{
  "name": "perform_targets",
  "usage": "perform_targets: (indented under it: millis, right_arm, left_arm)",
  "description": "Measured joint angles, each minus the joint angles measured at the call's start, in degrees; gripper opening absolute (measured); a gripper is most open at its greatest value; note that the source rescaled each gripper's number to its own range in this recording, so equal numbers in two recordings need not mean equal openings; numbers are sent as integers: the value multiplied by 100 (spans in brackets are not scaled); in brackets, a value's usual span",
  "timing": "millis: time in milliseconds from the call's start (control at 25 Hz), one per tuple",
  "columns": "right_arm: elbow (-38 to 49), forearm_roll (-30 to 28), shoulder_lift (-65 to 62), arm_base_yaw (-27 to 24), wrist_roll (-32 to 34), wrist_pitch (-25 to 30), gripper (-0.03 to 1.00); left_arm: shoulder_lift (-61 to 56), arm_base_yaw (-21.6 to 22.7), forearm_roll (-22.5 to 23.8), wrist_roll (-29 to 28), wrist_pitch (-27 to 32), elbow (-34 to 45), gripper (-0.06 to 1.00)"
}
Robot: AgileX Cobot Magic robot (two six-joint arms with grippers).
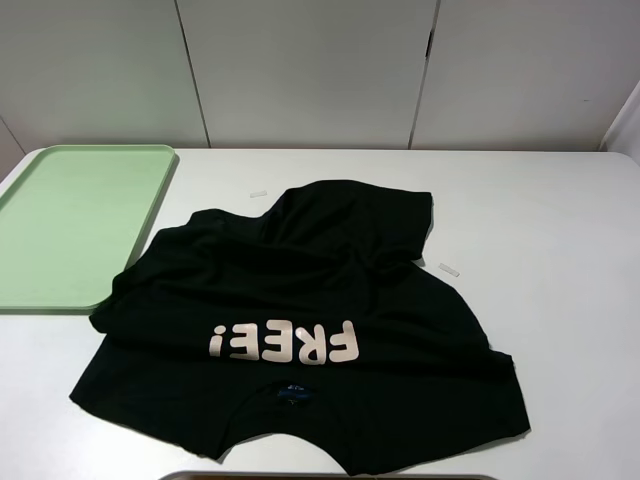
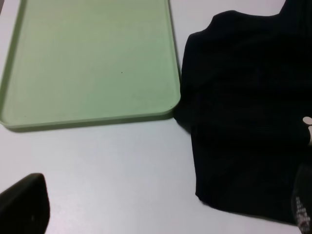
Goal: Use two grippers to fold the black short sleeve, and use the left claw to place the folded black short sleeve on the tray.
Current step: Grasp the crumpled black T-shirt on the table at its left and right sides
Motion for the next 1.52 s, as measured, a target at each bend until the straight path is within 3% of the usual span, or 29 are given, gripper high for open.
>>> perform_targets:
  millis: [1520]
  right_arm:
    - [0,0,0,0,0,0,100]
  left_arm:
    - [0,0,0,0,0,0,100]
